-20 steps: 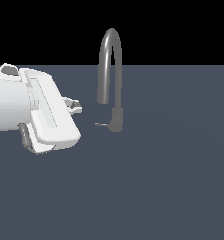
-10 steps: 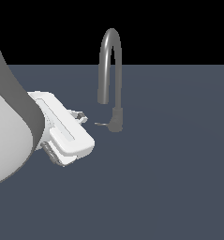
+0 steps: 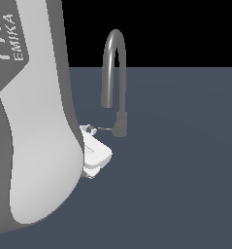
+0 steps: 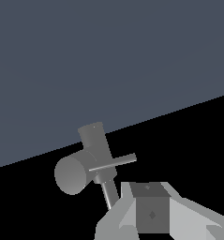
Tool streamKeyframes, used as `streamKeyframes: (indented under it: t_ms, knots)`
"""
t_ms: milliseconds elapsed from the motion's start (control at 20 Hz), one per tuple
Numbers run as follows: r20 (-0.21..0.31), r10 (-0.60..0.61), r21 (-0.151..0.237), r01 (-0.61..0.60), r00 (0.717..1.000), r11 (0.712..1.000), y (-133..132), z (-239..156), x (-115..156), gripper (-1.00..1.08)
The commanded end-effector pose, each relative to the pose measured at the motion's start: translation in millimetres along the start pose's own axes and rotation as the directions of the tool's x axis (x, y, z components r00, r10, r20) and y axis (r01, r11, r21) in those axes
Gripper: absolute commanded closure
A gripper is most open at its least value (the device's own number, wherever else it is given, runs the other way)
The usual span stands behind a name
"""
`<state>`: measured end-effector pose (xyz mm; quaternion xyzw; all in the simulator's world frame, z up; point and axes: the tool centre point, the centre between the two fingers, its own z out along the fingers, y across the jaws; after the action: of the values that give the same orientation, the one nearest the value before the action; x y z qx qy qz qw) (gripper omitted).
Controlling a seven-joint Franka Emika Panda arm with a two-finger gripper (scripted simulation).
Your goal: Turn on the faucet by rotating a designated handle.
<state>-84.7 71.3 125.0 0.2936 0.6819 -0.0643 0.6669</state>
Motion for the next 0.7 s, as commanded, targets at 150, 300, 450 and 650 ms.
streamKeyframes:
  t_ms: [150,300,450,650]
  knots:
    - [0.017,-0.083,-0.081,0.084,0.996,0.993,-8.5,11.6,13.1,1.08]
    - [0.030,-0.127,-0.123,0.130,0.991,0.984,-13.2,18.4,19.5,1.08]
    - [0.044,-0.170,-0.163,0.175,0.985,0.971,-17.9,25.5,25.5,1.08]
    - [0.063,-0.219,-0.209,0.227,0.974,0.951,-23.3,34.4,32.0,1.08]
